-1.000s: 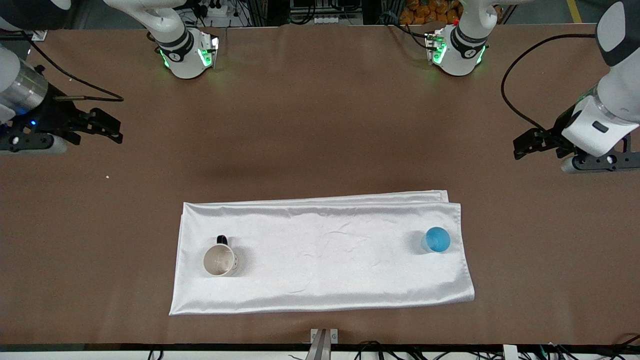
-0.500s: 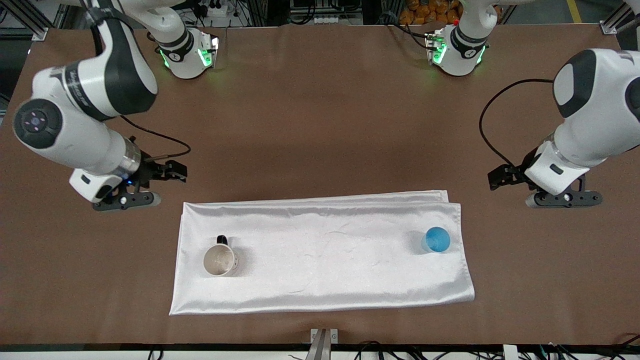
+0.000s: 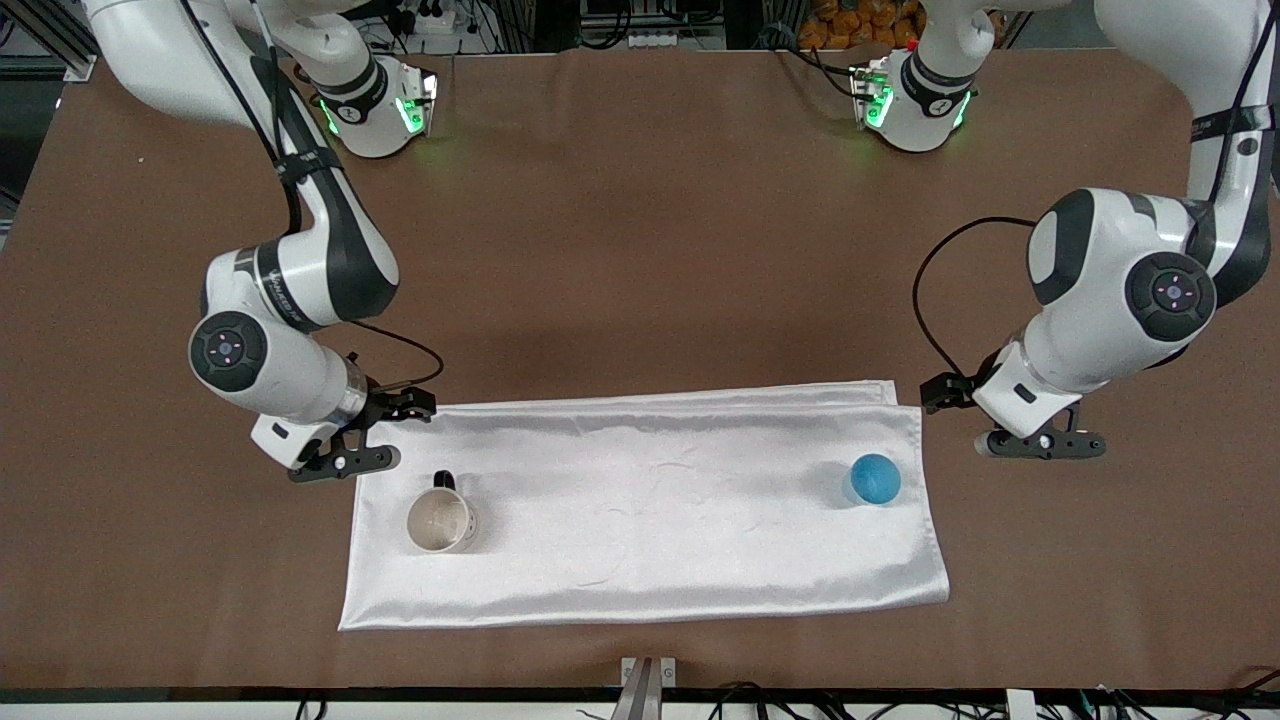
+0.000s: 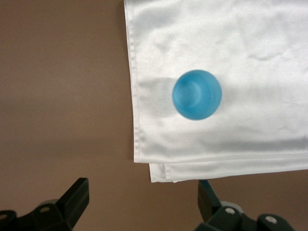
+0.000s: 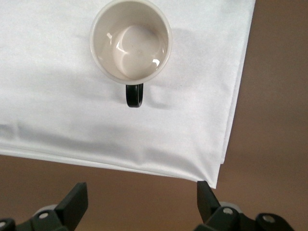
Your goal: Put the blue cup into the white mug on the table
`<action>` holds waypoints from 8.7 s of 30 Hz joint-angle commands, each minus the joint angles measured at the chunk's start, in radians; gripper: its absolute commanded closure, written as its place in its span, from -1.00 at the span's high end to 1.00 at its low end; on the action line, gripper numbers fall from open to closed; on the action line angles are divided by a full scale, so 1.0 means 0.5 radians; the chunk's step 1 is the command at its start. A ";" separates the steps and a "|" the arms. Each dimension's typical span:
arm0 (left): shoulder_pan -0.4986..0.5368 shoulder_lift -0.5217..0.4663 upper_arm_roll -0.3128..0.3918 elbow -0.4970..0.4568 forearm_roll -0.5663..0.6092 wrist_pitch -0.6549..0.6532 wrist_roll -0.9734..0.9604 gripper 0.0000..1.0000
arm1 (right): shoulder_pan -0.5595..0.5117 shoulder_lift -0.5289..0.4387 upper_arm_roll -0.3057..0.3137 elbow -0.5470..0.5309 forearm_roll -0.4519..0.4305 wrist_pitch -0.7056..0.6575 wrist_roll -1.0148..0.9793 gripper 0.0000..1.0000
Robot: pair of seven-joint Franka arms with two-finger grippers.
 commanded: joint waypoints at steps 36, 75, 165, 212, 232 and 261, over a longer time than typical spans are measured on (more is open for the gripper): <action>-0.087 0.568 0.017 0.250 0.153 0.447 -0.215 0.88 | 0.147 0.627 -0.156 0.390 -0.055 0.542 -0.268 1.00; -0.093 0.731 0.020 0.305 0.153 0.637 -0.218 -1.00 | 0.251 0.599 -0.175 0.400 0.240 0.515 -0.238 -1.00; -0.471 0.216 0.007 0.302 0.162 -0.127 -0.715 -1.00 | 0.343 0.243 1.089 -0.490 -1.085 0.668 2.846 -1.00; -0.550 0.139 -0.076 0.305 0.150 -0.136 -1.037 -1.00 | 0.288 0.286 1.273 -0.134 -1.061 0.211 2.997 1.00; -0.787 0.145 -0.076 0.305 0.153 -0.136 -1.381 -1.00 | 0.135 0.200 0.532 0.194 -0.368 -0.075 1.202 1.00; -1.262 0.308 -0.082 0.299 0.135 -0.130 -1.936 -1.00 | -0.031 0.256 -0.076 0.173 -0.254 -0.053 0.045 1.00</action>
